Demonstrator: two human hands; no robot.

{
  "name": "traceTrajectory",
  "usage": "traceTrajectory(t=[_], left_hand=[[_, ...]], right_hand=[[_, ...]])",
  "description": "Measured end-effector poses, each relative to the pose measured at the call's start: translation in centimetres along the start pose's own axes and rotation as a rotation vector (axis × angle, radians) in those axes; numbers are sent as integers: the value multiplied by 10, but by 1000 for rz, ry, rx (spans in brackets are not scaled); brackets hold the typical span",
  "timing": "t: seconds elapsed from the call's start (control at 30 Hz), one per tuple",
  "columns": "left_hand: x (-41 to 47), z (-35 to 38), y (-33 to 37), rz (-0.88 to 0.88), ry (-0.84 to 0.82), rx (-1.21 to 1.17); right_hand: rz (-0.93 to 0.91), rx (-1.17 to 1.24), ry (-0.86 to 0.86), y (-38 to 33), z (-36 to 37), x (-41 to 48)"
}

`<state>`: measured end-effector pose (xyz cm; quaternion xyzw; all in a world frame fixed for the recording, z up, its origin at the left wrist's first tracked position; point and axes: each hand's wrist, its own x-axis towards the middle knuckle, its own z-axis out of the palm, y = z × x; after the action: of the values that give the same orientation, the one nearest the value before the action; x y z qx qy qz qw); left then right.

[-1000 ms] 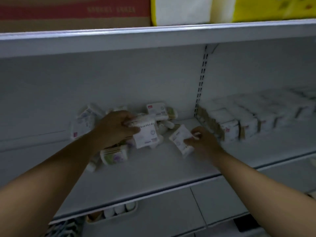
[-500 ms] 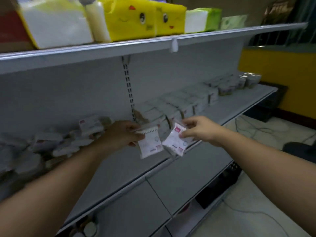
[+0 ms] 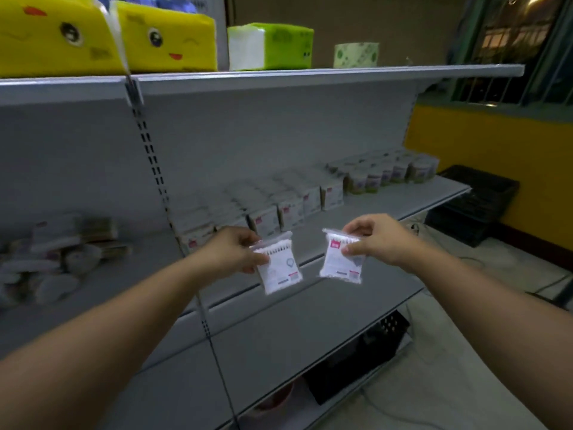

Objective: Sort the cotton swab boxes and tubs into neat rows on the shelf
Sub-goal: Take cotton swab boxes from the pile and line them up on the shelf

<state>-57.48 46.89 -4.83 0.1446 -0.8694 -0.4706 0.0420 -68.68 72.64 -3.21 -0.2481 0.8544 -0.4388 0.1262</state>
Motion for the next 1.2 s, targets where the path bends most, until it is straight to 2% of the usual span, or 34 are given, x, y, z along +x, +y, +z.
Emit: traceTrajectory(t=[0.13,0.27,0.33,0.6,0.77,0.93,1.07,1.2], left_hand=[[25,19,12,19,114,42],[57,32,18,106,209,256],[79,39,19,150,256,266],[169,70,46,318,242,364],[202,79,54,368,404,544],[222,83,51,346,480,745],[226,91,49,229,510,857],[228,96,55,108,482,999]], right_hand=[[-41,-83,55,19,-17,25],[-49,-139,107,38,-25,60],[-51,-183,160,48,-30,79],[-29,-350,285,74,-96,150],[-72,-436,272,103,-91,182],[-308,-554,174,103,-82,235],[-554,-595,52,111,-70,267],[-826,-576,34,119,-67,290]])
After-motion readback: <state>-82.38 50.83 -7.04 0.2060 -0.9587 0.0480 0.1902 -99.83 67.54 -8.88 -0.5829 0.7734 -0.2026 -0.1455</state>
